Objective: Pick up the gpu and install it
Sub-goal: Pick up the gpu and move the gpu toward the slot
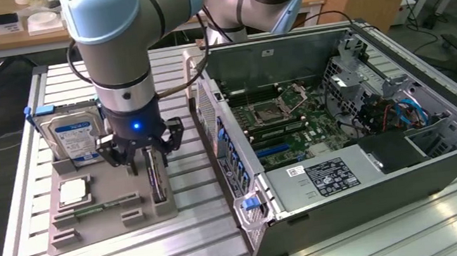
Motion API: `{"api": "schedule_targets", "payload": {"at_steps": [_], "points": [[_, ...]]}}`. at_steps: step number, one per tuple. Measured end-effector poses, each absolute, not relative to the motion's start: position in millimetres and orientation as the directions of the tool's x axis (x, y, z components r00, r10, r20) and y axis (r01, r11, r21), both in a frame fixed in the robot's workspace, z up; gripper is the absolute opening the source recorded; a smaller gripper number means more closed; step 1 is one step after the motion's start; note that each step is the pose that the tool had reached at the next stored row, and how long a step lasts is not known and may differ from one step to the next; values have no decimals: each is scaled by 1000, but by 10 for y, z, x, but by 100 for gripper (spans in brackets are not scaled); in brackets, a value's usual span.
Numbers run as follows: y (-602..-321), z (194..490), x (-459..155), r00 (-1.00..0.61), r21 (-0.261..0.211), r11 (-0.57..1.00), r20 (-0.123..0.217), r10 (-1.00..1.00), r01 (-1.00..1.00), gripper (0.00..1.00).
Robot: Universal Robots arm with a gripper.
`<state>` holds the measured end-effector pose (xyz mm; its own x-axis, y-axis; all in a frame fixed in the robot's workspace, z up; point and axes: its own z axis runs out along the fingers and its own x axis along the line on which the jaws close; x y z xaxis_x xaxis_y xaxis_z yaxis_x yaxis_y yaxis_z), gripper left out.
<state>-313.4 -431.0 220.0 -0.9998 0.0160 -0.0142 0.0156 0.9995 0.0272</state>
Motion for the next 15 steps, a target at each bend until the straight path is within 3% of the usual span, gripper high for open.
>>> {"api": "schedule_targets", "payload": {"at_steps": [15], "points": [[-4310,2090,-3134,-998,27,998,-14,62,61,60]]}}
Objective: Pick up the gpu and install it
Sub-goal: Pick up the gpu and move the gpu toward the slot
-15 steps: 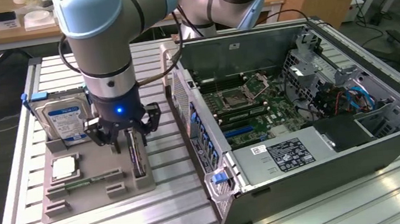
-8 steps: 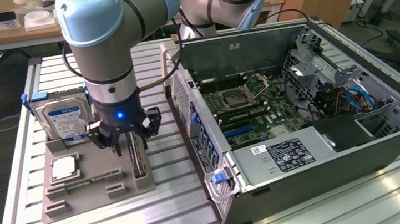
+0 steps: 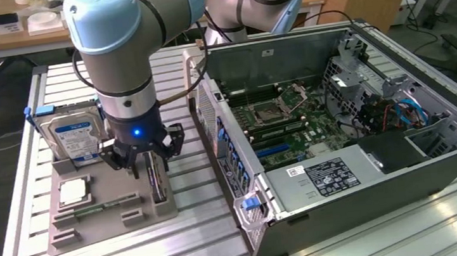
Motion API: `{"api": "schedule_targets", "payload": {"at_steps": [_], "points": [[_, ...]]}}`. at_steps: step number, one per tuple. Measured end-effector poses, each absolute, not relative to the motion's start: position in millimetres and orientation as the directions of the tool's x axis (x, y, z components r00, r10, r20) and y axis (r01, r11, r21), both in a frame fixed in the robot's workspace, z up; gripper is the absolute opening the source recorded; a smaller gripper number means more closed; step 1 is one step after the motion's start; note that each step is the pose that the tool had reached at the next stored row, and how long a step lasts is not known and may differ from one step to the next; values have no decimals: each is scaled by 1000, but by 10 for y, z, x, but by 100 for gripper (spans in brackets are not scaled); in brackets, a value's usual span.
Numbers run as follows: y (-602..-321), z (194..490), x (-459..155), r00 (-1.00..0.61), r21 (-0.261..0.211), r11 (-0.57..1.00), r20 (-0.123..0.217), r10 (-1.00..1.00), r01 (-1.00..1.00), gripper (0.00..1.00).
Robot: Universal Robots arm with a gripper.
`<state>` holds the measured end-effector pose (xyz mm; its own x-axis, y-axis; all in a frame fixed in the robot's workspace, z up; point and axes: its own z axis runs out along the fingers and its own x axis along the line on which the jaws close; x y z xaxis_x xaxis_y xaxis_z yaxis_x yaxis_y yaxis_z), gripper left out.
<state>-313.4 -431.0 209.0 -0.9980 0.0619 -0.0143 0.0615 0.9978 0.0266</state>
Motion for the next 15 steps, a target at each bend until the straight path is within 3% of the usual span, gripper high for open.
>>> {"api": "schedule_targets", "payload": {"at_steps": [8,9,15], "points": [[-4313,2077,-3132,-998,27,998,-14,63,62,59],[-4314,2077,-3131,-998,26,998,-14,63,62,52],[-4346,2078,-3131,-998,26,998,-14,60,59,51]]}}
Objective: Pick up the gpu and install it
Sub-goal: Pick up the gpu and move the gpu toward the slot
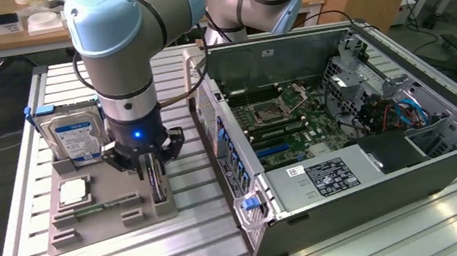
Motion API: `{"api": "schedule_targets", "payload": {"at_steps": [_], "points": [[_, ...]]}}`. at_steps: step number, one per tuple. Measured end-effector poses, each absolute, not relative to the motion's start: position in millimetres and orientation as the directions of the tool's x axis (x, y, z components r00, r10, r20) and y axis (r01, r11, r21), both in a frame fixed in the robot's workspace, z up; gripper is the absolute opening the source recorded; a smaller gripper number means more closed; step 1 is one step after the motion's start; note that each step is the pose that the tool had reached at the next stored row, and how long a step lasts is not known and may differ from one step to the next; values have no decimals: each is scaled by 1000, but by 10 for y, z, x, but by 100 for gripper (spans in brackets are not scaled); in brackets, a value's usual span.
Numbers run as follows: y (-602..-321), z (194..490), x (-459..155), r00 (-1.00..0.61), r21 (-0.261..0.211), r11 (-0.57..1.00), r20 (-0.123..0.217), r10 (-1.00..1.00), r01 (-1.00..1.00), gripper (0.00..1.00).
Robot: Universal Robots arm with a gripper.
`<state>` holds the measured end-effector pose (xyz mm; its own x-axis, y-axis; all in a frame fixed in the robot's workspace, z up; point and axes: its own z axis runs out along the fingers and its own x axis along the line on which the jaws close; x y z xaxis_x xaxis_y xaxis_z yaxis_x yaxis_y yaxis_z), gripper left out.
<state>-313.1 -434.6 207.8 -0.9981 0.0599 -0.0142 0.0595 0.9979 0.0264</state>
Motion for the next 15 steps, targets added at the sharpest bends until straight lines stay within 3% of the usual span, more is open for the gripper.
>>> {"api": "schedule_targets", "payload": {"at_steps": [1,2,7,8,15], "points": [[-4346,2078,-3131,-998,26,998,-14,60,59,51],[-4346,2078,-3131,-998,26,998,-14,60,59,44],[-4348,2077,-3115,-998,27,998,-14,59,59,42],[-4348,2078,-3111,-998,26,998,-14,59,59,35],[-4348,2077,-3084,-998,26,998,-14,60,59,35]]}}
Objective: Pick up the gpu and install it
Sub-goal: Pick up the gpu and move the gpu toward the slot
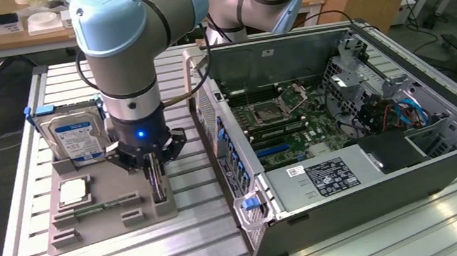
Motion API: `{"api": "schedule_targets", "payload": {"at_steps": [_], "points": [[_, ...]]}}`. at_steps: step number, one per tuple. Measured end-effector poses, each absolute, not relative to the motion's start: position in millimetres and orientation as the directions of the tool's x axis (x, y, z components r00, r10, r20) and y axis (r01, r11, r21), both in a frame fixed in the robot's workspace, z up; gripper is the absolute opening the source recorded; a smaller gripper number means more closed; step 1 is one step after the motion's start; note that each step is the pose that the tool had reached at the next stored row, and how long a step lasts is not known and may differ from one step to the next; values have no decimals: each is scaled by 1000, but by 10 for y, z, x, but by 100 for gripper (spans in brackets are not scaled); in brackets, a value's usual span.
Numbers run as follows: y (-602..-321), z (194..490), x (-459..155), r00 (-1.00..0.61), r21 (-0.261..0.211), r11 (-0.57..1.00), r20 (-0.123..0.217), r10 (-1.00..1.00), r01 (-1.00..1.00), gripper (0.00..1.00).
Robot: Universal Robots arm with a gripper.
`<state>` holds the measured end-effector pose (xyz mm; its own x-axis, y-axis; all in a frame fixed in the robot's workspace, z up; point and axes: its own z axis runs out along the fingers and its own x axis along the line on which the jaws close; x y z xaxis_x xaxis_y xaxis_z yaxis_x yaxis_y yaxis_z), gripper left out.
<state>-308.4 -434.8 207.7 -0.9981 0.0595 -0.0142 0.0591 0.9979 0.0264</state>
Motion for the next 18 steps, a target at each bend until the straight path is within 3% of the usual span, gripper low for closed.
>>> {"api": "schedule_targets", "payload": {"at_steps": [3,4,18], "points": [[-4348,2077,-3079,-998,26,998,-14,59,59,35],[-4348,2078,-3077,-998,26,998,-14,59,59,28],[-4348,2077,-3073,-998,26,998,-14,59,59,28]]}}
